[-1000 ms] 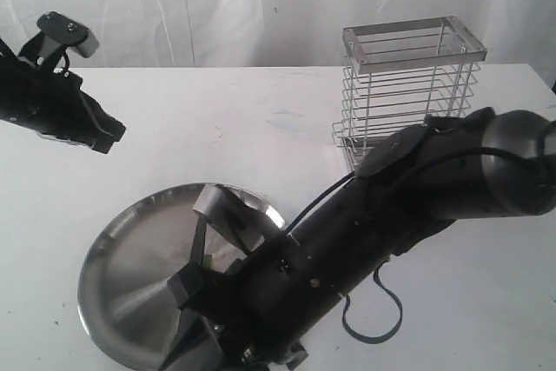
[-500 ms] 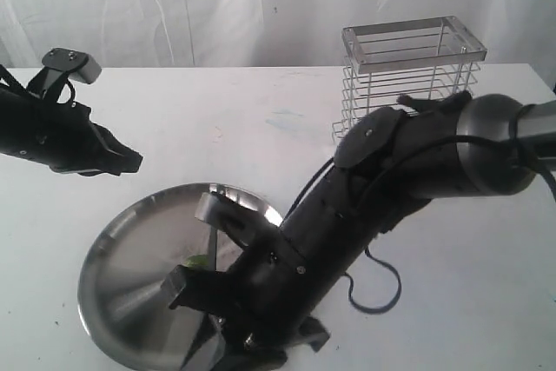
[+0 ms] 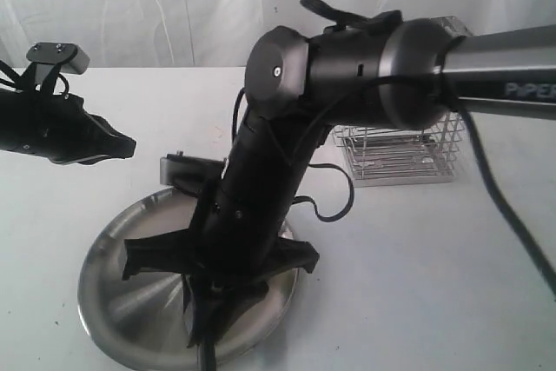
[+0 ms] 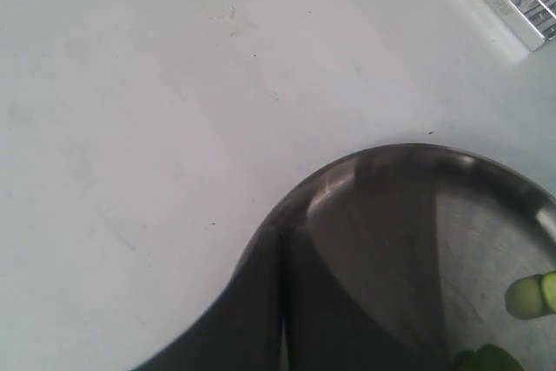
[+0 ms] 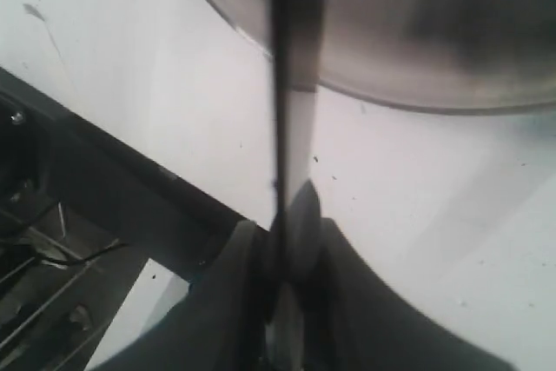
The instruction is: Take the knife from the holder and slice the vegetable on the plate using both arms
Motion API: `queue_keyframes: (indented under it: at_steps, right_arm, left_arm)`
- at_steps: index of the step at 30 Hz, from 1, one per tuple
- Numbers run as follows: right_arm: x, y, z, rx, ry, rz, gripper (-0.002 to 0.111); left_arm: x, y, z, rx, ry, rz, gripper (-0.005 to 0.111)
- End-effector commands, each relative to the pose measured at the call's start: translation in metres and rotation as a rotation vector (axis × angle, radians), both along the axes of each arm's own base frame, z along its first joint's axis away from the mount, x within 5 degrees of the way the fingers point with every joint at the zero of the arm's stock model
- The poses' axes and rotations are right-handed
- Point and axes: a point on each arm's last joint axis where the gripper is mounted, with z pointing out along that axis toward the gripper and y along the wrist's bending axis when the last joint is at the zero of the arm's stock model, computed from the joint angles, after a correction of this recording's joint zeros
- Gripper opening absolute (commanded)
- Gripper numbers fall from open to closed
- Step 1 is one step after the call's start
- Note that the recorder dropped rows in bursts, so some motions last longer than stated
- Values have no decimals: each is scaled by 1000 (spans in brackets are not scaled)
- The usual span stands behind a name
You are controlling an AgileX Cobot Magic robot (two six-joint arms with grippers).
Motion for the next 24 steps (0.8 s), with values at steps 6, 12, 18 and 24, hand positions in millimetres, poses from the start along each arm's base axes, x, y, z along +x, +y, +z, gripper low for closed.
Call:
queue_keyframes:
  at_steps: [6, 12, 18, 24]
  right_arm:
    - [9, 18, 3, 111, 146, -69, 0]
    - [12, 10, -5, 32, 52, 6, 0]
    - [22, -14, 5, -133, -167, 79, 0]
    - [38, -43, 37, -66, -241, 31, 0]
  left_arm:
    - [-2, -4, -7, -40, 41, -31, 0]
    - [1, -7, -24, -94, 115, -46, 0]
    - [2, -9, -26, -131, 127, -40, 0]
    - [1, -9, -26, -127, 127, -46, 0]
